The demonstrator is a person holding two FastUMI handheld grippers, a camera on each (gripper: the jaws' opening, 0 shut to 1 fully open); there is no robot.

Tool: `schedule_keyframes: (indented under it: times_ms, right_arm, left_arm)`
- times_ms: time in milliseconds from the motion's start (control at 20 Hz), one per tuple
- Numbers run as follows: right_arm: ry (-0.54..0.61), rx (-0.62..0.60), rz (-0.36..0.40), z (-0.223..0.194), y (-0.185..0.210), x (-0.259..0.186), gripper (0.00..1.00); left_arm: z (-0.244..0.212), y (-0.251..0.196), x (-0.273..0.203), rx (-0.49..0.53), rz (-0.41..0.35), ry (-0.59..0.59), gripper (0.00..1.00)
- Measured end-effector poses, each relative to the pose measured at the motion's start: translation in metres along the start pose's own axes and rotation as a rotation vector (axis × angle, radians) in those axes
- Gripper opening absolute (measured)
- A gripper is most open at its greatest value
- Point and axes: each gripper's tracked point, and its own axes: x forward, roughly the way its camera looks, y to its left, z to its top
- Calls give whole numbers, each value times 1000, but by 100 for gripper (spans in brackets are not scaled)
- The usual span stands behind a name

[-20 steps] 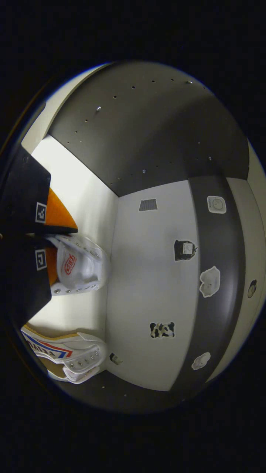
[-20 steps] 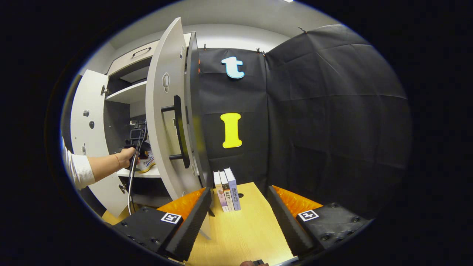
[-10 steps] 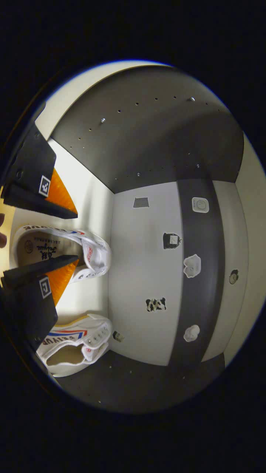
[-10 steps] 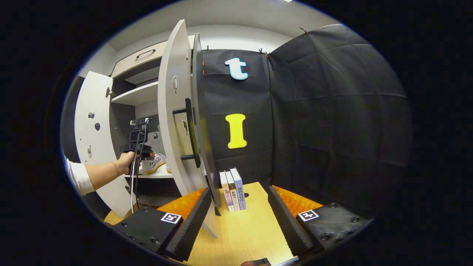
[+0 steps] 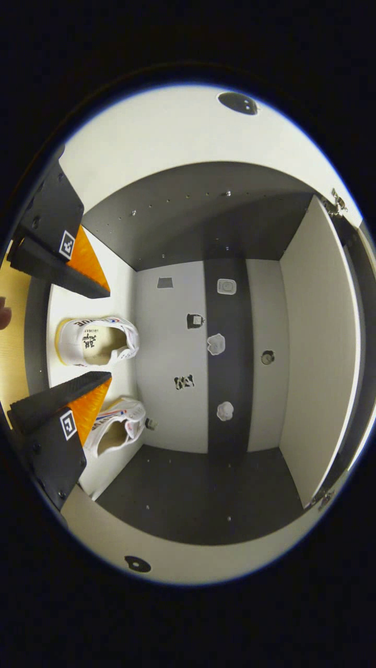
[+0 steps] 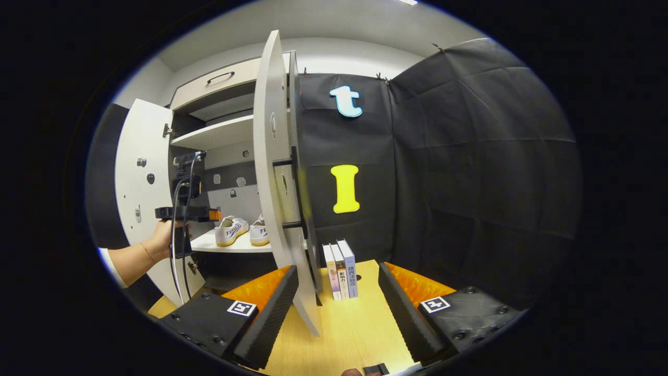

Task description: Grab one shoe with the right hand and put it into the shoe cabinet, grab the other shoe with the left hand and put it into the shoe cabinet; then close the right door with the right hand and the left door with the left hand.

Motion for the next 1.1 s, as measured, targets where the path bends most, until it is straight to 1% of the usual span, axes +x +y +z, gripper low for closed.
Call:
schedule_keyframes:
  times_ms: [150, 300, 500, 650, 800, 950, 1100]
  right_arm:
    - [-14, -4, 13, 6, 7, 3, 98]
    - [-23, -18, 13, 10, 8, 10, 98]
    - [-45, -23, -2, 21, 5, 21, 98]
    - [-67, -31, -15, 34, -1, 31, 98]
    - [-97, -45, -30, 52, -7, 43, 98]
    - [-129, -60, -41, 70, -12, 59, 98]
    - [-135, -57, -41, 78, -16, 77, 98]
  left_arm:
    - [2, -1, -48, 3, -15, -52, 89]
    - [2, -3, -99, -25, -42, -97, 90]
    - [-4, 6, -165, -33, -37, -149, 91]
    - [-13, 17, -203, -30, -22, -153, 91]
    - [-22, 26, -229, -25, -17, -151, 93]
    - [-35, 33, -249, -54, -24, -130, 94]
    - [-38, 42, -264, -56, -25, -153, 94]
